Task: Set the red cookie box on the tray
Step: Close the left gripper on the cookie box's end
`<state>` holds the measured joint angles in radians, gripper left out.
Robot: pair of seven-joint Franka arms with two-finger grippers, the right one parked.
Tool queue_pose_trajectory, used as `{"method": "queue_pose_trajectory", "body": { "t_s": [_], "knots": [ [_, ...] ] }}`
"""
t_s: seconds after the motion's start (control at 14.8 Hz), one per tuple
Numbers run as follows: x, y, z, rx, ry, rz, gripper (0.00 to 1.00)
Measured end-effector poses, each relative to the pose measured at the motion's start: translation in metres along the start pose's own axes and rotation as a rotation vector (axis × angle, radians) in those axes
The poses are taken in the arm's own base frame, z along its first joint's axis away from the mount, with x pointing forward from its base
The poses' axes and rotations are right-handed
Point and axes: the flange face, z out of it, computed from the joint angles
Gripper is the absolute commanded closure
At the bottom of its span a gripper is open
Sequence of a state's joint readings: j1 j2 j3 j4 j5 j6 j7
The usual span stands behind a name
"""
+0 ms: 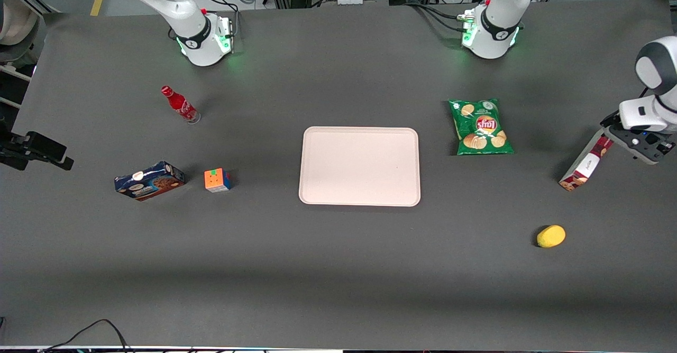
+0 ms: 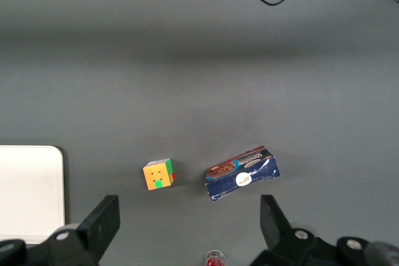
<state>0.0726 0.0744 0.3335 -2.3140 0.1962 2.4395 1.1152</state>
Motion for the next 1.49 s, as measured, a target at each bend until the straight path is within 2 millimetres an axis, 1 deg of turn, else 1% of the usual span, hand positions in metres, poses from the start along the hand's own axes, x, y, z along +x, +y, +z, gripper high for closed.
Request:
{"method": "queue_pose_trajectory", "body": {
  "t_s": [0.34,0.54,0.68,0.74,0.81,1.02,1.08,1.15,1.29,1.35,1.49],
  "knots": [
    [-0.007,0.001,0.050,-0.023,0.014,0.014,0.00],
    [-0.008,0.007,0.072,-0.073,0.020,-0.014,0.00],
    [-0.008,0.013,0.082,-0.095,0.020,-0.022,0.02],
    [-0.007,0.013,0.084,-0.094,0.021,-0.024,0.09],
    [-0.006,0.013,0.086,-0.087,0.023,-0.024,0.23],
    [0.002,0.015,0.092,-0.093,0.049,-0.047,0.71],
    [0.008,0.018,0.094,-0.098,0.058,-0.050,0.82],
    [0.012,0.019,0.096,-0.099,0.063,-0.051,0.89],
    [0.014,0.019,0.097,-0.098,0.067,-0.052,0.98],
    [0.014,0.019,0.096,-0.097,0.068,-0.054,1.00],
    [0.014,0.018,0.096,-0.097,0.070,-0.057,1.00]
  ]
}}
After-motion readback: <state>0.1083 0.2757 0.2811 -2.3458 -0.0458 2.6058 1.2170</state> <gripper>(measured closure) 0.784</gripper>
